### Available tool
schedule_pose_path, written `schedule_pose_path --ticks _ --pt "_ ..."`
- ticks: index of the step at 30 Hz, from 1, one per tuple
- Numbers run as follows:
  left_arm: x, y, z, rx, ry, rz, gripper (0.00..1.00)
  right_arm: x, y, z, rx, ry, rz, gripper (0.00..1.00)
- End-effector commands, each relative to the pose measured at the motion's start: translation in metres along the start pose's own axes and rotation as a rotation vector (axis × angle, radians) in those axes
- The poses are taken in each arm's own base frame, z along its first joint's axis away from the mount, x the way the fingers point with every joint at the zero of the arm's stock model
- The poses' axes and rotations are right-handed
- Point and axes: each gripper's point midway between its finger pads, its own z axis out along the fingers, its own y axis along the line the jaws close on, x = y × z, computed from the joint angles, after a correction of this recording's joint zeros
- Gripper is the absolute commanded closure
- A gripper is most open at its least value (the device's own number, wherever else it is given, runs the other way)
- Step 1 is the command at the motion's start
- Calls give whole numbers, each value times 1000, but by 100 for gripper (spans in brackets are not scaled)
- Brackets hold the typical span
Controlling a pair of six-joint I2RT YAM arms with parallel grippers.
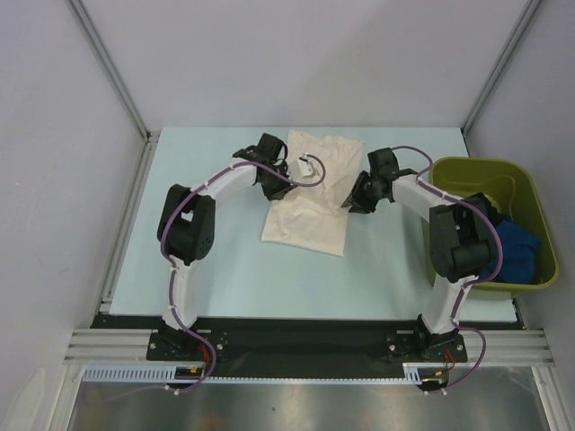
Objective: Fold and stack the t-shirts
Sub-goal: Fold the tshirt
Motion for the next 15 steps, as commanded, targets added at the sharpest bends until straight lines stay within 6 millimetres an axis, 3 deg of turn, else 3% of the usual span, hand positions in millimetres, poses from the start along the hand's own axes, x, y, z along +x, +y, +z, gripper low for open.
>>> schedule_pose_path --ticks 1,3,4,6,7,9,10,12,13,14,15 --pt "-27 38 -9 -130 -64 -67 47 -33 1 3 4 -73 7 55" --pt "-24 55 -11 -205 -45 -124 39 -61 -16 -5 58 -146 32 51" --pt "-26 71 -18 -258 -54 -153 31 -74 -16 -14 65 -187 34 51" --pt "-22 97 -32 -378 -55 -228 27 -95 -10 -40 61 -274 15 49" --pt "-16 113 -42 -428 -58 -263 26 -98 -5 -48 57 -296 -23 50" --pt "-12 123 -52 -460 -68 -325 25 -95 8 -65 50 -337 -88 51" --pt "-8 125 -57 -460 -66 -342 26 -82 18 -66 44 -325 -157 52" --pt "-14 106 -63 -381 -93 -335 28 -57 21 -63 46 -294 -215 57" --pt "-9 88 -57 -321 -87 -335 32 -50 25 -60 37 -289 -239 60" --pt "-18 74 -65 -268 -121 -318 33 -29 26 -50 26 -245 -259 69" --pt "-24 54 -63 -179 -154 -300 34 -21 37 -46 -32 -218 -268 71"
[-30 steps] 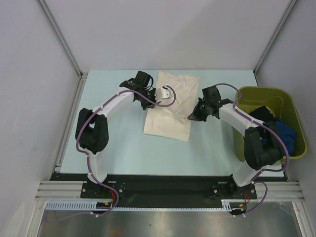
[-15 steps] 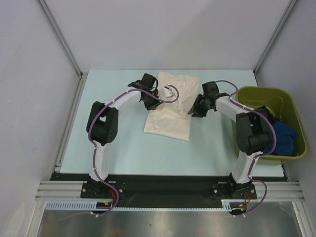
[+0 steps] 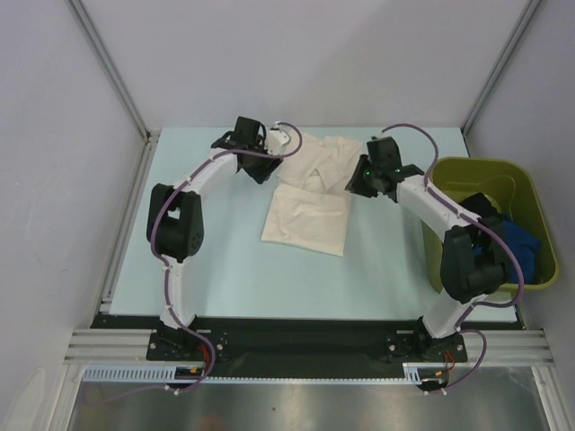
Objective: Fold and stack the t-shirts
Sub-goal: Fold the tshirt
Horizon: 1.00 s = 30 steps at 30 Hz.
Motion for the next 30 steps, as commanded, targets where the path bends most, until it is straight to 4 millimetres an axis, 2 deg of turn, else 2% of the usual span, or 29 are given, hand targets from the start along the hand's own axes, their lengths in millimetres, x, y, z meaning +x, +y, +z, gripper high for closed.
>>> schedule_pose_path --ticks 1,3,4,5,6,7,11,12,13,15,17,23,26,30 --pt "-18 -56 -42 203 -89 -9 37 41 26 3 -91 74 -85 75" --pt "-13 -75 -43 272 -90 -25 41 51 33 12 -119 112 -82 86" --pt "-10 -78 -41 280 -85 -32 42 60 30 24 -104 145 -78 88" --pt "-10 -80 -37 283 -85 -46 43 60 37 27 -123 157 -80 89" --pt "-12 -78 -34 276 -87 -54 44 63 36 33 -118 171 -77 90" --pt "-6 -77 -23 273 -64 -68 44 71 30 47 -99 203 -68 91" --pt "-6 -67 6 236 -23 -142 44 57 22 73 -97 195 -20 91" --pt "-12 -63 9 223 -37 -148 43 47 24 77 -109 171 -9 91" --pt "-14 -59 17 202 -46 -155 43 47 20 84 -100 174 6 91" --pt "-18 -53 22 174 -55 -186 42 38 19 87 -110 163 59 91" --pt "-10 -44 34 113 -14 -224 42 37 13 90 -106 161 91 91" --pt "2 -24 50 -7 35 -289 42 32 -18 92 -35 136 191 90" --pt "0 -13 47 -64 40 -302 42 33 -33 87 26 147 174 90" --pt "-31 -2 14 -52 -51 -315 36 19 -30 60 36 110 107 85"
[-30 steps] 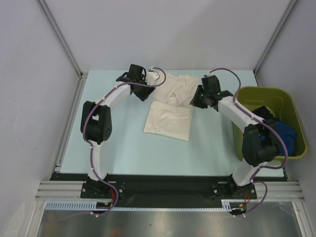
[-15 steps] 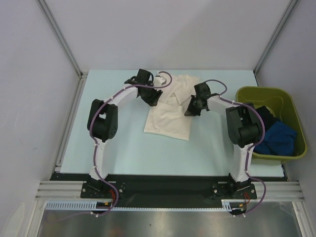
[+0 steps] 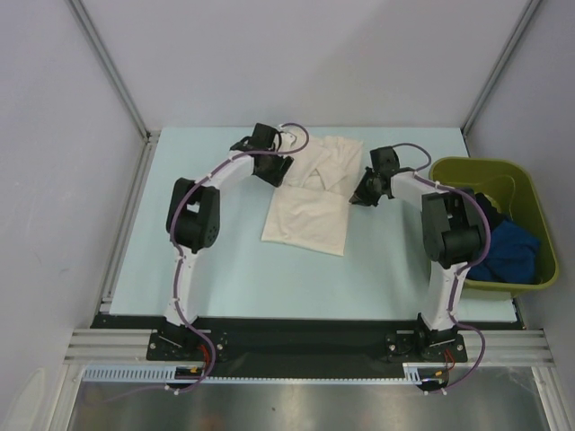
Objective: Fold and stack the t-shirts
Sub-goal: Fold the tshirt
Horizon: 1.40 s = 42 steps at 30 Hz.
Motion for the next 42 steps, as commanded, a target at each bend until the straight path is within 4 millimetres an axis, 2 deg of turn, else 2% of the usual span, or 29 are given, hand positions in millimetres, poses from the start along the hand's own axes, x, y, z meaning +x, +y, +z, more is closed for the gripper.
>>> schedule_pose_path --ticks 1,3,4,5,6,8,9,10,11,12,13,14,15,16,18,21,23,24,25,27,29,30,31,33,34,37,38,40,42 --pt "-64 16 -62 -40 -185 -48 34 -21 13 -48 13 -104 -79 80" --pt "-67 16 -79 -29 -202 -62 30 -8 8 -64 44 -98 -116 73" --pt "-72 9 -100 8 -227 -61 30 -10 14 -84 27 -134 -127 65" --pt "-68 3 -107 34 -228 -51 30 2 18 -90 15 -127 -130 61" --pt "-44 -9 -102 80 -183 -39 29 23 6 -89 33 -92 -126 58" --pt "-35 -31 -125 182 -211 41 29 46 9 -102 -1 -75 -122 50" --pt "-8 -42 -121 223 -159 58 27 63 13 -103 -13 -46 -125 48" --pt "7 -50 -122 250 -127 79 26 84 3 -100 7 -4 -123 45" --pt "19 -56 -124 282 -115 140 26 95 2 -100 8 17 -128 43" --pt "39 -68 -127 313 -84 180 26 111 4 -99 7 46 -135 42" --pt "53 -76 -129 342 -60 222 26 126 -7 -95 33 75 -137 42" --pt "63 -80 -130 351 -53 316 27 133 -8 -94 33 82 -136 42" --pt "81 -93 -133 367 -26 380 27 141 -9 -92 31 95 -131 42" --pt "87 -98 -134 362 -28 439 27 149 -8 -91 26 109 -121 42" --pt "103 -112 -134 363 -11 568 27 157 -13 -86 33 116 -114 43" --pt "107 -117 -125 346 -23 643 27 155 -17 -81 38 89 -111 43" --pt "112 -115 -117 314 -20 692 27 152 -13 -77 16 76 -104 44" --pt "120 -114 -112 298 -3 711 27 152 -12 -76 13 75 -103 44" --pt "123 -107 -106 259 14 748 27 153 -15 -71 21 82 -98 44" --pt "134 -110 -101 248 41 778 29 156 -18 -67 31 92 -89 45" --pt "133 -105 -94 194 34 810 29 161 -23 -63 39 104 -80 49" --pt "139 -105 -90 184 44 818 29 163 -24 -62 39 110 -74 51" --pt "135 -102 -87 155 34 830 29 166 -27 -62 42 118 -72 59" --pt "138 -100 -83 140 41 840 33 167 -31 -63 51 119 -68 68" --pt "133 -98 -81 123 27 838 35 168 -36 -63 62 118 -65 78" --pt "130 -99 -77 118 18 813 61 164 -45 -69 71 108 -44 94" --pt "129 -102 -77 132 15 808 78 164 -48 -71 73 108 -44 97" --pt "133 -104 -78 150 31 802 99 164 -49 -75 62 107 -49 100" --pt "139 -106 -80 172 52 795 100 168 -50 -78 55 111 -59 100"
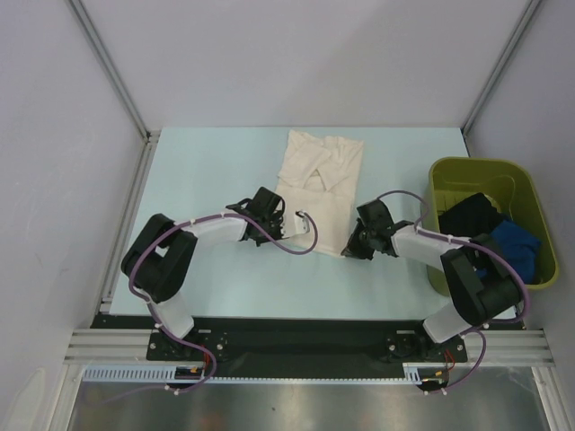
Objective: Fold and stack the t-shirts
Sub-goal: Fold the tshirt
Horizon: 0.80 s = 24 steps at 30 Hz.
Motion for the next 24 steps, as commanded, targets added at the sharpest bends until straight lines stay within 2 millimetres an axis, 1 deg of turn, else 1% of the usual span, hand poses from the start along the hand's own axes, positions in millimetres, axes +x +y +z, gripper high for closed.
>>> schedule_pose_path --ticks 1,3,5,6,7,8,9,10,11,12,13,14,15,16,17,18,19,20,21,22,23,24 --pt "-1 -5 -1 23 1 -5 100 12 -16 -8 36 24 -14 100" --pt "-1 -13 -6 64 -2 -16 100 17 -17 -12 28 34 -21 100" --pt "-4 -19 -17 90 -10 -35 100 26 -17 -18 25 58 -33 100" --pt "-2 -28 -23 132 1 -41 100 30 -18 -21 25 68 -39 100" --pt "-5 -30 -34 134 -9 -47 100 35 -18 -30 26 78 -51 100" --pt "-4 -37 -40 157 -5 -47 100 43 -15 -35 21 93 -76 100" --pt "3 -51 -48 203 23 -52 100 49 -13 -40 15 110 -89 100" --pt "4 -61 -56 239 22 -53 100 59 -15 -51 20 135 -100 100" --pt "1 -68 -69 249 11 -41 100 67 -15 -57 19 152 -113 100" --pt "11 -84 -80 306 52 -46 100 80 -13 -65 16 179 -131 100" --pt "12 -93 -89 337 53 -46 100 94 -24 -74 57 223 -136 100" --pt "11 -97 -104 344 38 -46 100 98 -20 -88 31 217 -145 100" --pt "19 -110 -118 395 67 -59 100 113 -17 -98 33 242 -153 100" --pt "20 -115 -128 412 68 -62 100 123 -24 -112 62 269 -152 100" --pt "20 -122 -139 442 57 -65 100 129 -19 -125 32 272 -149 100" --pt "22 -129 -159 467 64 -68 100 138 -16 -136 16 299 -143 100" --pt "22 -133 -168 488 57 -58 100 153 -16 -147 25 341 -134 100" --pt "18 -140 -179 531 30 -58 100 156 -6 -159 -8 350 -131 100" --pt "16 -144 -195 557 30 -52 100 159 -2 -167 -30 360 -131 100" --pt "12 -142 -203 555 8 -39 100 164 2 -175 -40 383 -135 100" --pt "9 -139 -207 551 -4 -39 100 160 11 -182 -64 382 -138 100" --pt "-2 -126 -214 515 -40 -35 100 153 15 -183 -65 373 -135 100"
